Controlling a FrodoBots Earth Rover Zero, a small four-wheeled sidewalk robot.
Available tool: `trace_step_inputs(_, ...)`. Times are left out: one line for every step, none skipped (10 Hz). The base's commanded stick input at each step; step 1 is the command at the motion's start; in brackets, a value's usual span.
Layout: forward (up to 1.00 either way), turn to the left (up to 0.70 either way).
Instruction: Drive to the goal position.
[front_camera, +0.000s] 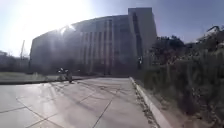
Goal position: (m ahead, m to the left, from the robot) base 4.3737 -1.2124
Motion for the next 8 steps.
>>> trace_step_inputs(0.7,-0.02)
trace_step_inputs(0.7,-0.04)
trace_step_inputs(0.7,-0.04)
trace_step_inputs(0.7,-0.04)
trace_step_inputs(0.7,-0.04)
trace_step_inputs(0.7,-0.04)
trace_step_inputs(0.7,-0.04)
trace_step_inputs(0.7,-0.04)
